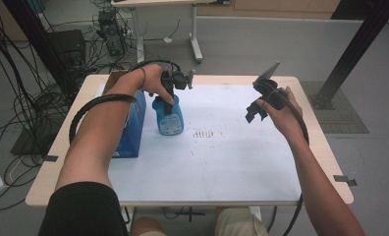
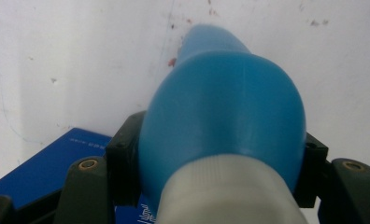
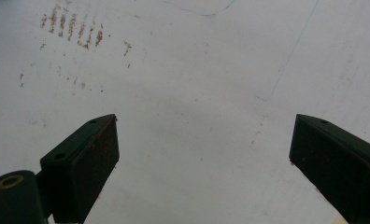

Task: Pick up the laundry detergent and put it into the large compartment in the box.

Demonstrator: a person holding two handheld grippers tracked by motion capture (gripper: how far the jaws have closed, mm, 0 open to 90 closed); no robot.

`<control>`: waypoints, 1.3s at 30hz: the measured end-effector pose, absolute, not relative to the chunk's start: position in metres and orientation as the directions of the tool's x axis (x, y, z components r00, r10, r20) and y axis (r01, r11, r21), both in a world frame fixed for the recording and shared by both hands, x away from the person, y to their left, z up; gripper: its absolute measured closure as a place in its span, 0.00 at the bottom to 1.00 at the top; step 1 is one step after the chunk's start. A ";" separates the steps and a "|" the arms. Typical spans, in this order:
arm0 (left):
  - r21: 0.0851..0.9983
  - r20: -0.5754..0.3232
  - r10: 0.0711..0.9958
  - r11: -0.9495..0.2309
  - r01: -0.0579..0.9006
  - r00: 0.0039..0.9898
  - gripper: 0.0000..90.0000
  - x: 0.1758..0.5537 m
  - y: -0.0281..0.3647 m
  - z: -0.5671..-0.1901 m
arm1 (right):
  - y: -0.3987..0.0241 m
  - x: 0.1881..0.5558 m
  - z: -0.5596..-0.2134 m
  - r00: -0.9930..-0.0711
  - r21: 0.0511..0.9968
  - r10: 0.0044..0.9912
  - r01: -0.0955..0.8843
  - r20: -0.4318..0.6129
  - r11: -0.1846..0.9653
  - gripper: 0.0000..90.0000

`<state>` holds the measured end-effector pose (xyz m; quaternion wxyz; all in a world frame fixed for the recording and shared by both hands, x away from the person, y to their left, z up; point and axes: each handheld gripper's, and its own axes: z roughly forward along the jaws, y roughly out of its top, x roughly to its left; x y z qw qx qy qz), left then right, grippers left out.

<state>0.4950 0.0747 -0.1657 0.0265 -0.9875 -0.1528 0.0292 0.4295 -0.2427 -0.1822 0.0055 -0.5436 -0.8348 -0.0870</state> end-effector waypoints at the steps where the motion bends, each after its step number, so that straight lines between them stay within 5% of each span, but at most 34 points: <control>1: -0.054 -0.056 0.309 -0.951 0.306 0.950 0.41 0.496 0.075 -0.161 | -0.243 0.429 -0.182 -0.409 0.140 0.906 0.908 0.103 0.394 0.09; 12: -0.040 0.007 0.401 -0.915 0.401 0.916 0.41 0.477 0.065 -0.093 | -0.246 0.422 -0.176 -0.419 0.158 0.901 0.903 0.114 0.400 0.09; 21: -0.056 0.051 0.561 -0.824 0.563 0.826 0.41 0.465 0.055 -0.033 | -0.246 0.415 -0.170 -0.446 0.178 0.887 0.889 0.125 0.422 0.09; 27: -0.001 0.070 0.721 -0.691 0.723 0.689 0.41 0.461 0.067 0.008 | -0.247 0.413 -0.167 -0.461 0.189 0.878 0.881 0.132 0.434 0.09; 39: 0.064 0.076 0.902 -0.430 0.901 0.425 0.41 0.458 0.116 0.061 | -0.240 0.412 -0.167 -0.486 0.186 0.865 0.868 0.122 0.461 0.09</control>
